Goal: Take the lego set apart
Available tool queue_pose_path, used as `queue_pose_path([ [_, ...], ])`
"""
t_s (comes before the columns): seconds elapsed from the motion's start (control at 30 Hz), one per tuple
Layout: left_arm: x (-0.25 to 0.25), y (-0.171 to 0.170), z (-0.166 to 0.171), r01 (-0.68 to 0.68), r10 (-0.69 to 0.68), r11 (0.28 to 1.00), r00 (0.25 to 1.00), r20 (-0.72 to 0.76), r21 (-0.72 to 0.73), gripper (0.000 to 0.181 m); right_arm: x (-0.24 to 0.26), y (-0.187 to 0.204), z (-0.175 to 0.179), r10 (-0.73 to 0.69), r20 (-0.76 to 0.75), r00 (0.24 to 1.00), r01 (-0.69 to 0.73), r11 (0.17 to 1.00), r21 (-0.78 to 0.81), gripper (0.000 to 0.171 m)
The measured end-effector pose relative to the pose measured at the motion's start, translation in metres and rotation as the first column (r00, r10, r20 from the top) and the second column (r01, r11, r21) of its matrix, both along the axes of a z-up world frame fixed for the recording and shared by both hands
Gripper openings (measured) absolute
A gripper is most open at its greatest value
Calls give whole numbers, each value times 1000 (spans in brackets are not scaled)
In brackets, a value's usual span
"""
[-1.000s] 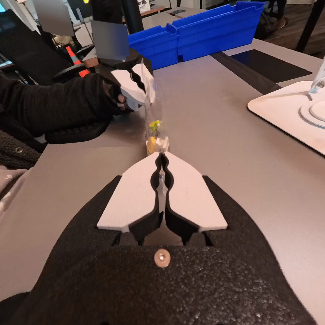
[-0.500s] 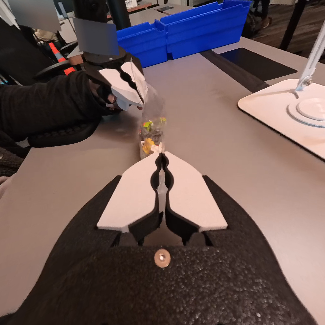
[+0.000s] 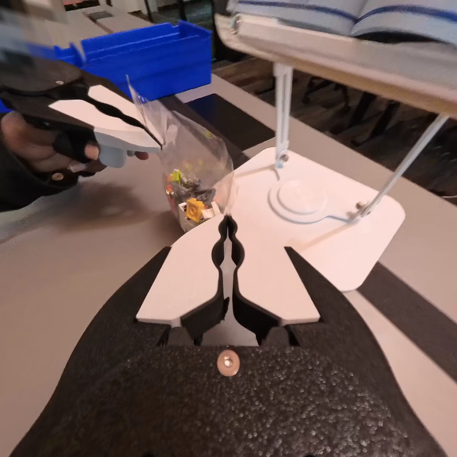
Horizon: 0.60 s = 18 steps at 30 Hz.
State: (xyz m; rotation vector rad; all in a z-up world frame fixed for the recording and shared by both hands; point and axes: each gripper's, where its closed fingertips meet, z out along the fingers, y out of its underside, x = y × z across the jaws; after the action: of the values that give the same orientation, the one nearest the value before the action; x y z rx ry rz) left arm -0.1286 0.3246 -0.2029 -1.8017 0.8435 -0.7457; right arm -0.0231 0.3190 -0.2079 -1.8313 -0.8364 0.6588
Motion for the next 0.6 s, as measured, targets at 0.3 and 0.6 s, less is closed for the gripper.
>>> queue_pose_path([
  [0.3, -20, 88, -15, -93, 94, 995, 995, 16, -43, 0, -23, 92, -10, -116, 41, 992, 116, 993, -14, 0],
  [0.6, -22, 109, -22, -96, 96, 995, 995, 1, -17, 6, -27, 114, -14, -172, 58, 983, 169, 984, 52, 2],
])
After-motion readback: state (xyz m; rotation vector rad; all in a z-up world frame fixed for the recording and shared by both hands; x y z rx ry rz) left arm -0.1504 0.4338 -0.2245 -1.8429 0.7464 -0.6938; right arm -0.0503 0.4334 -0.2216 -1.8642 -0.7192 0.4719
